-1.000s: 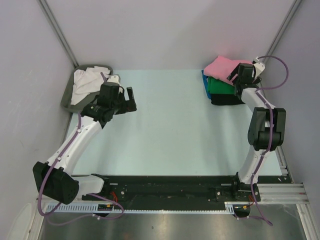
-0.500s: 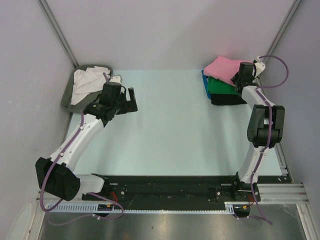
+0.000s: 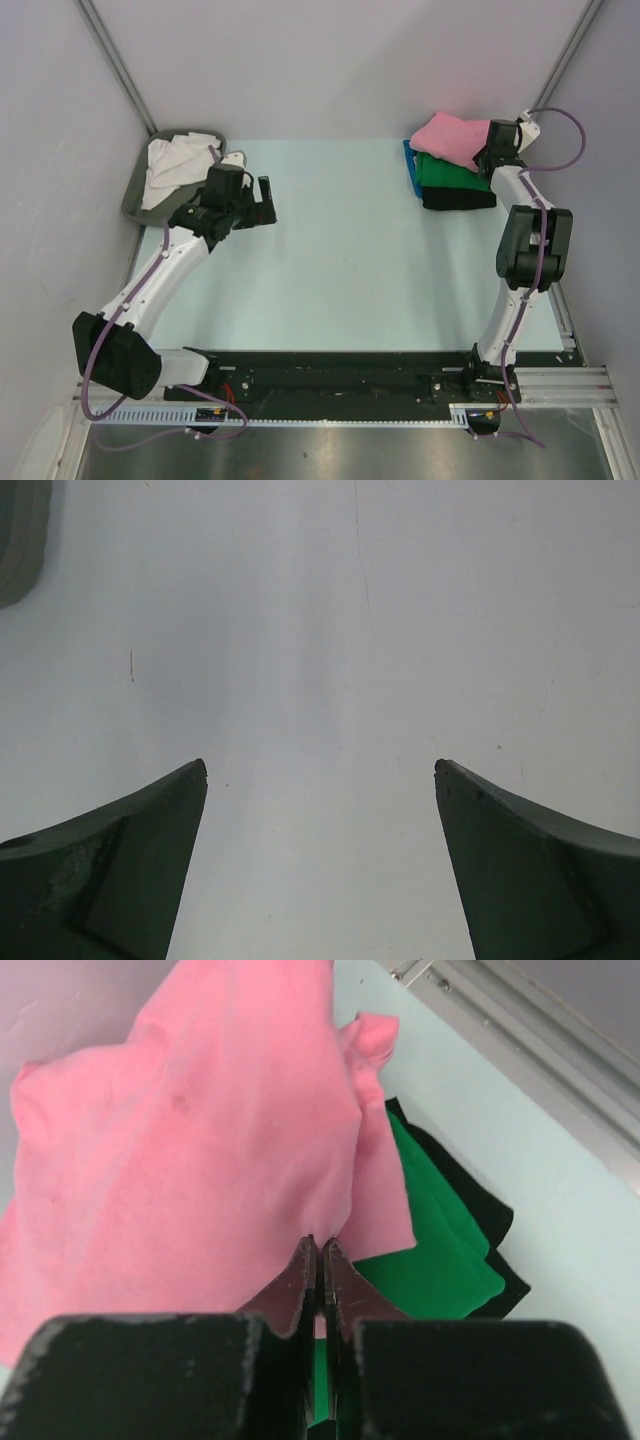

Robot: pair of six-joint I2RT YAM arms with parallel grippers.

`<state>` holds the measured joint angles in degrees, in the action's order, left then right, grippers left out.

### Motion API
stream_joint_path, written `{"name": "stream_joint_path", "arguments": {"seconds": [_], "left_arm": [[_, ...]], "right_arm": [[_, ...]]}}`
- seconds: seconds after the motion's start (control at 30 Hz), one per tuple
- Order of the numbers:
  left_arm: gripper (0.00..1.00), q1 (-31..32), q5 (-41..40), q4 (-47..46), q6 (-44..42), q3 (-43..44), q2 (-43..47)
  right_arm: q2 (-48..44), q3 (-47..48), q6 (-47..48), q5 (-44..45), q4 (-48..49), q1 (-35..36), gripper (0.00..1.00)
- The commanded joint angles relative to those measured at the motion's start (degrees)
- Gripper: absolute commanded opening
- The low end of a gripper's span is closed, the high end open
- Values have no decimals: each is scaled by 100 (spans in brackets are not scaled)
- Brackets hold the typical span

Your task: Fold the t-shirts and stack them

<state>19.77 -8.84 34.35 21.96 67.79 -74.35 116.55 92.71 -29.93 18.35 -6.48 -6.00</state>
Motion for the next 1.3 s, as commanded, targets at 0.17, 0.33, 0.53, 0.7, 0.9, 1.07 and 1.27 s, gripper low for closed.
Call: {"name": "stream_joint_path", "arguments": {"seconds": [0.17,0.33,0.53,0.7,0.9,1.07,1.27], "left_arm": [[100,-26,181,-227,-68,33,-98],[100,-17,163,-236,-77,15,-80],[100,-26,199,-297,-77,-55,-71],[100,-35,233,-315,-69,-64,-54],[100,-70,242,-359,-69,-125,-18],[100,-79,286,-403,-95,-213,17],[100,-105,313,-403,-104,-205,52]], "right_arm": [[-335,748,374,-112,-547,-410,0],[-475,670,365,-182,-697,-586,0],[-686,407,497,-60,-697,-631,0],[-722,-24,497,-24,-688,-613,0],[-335,54,559,-25,-924,-376,0],[-256,177,655,204,-1013,-156,80],[-826,353,884,661,-1030,213,100]]}}
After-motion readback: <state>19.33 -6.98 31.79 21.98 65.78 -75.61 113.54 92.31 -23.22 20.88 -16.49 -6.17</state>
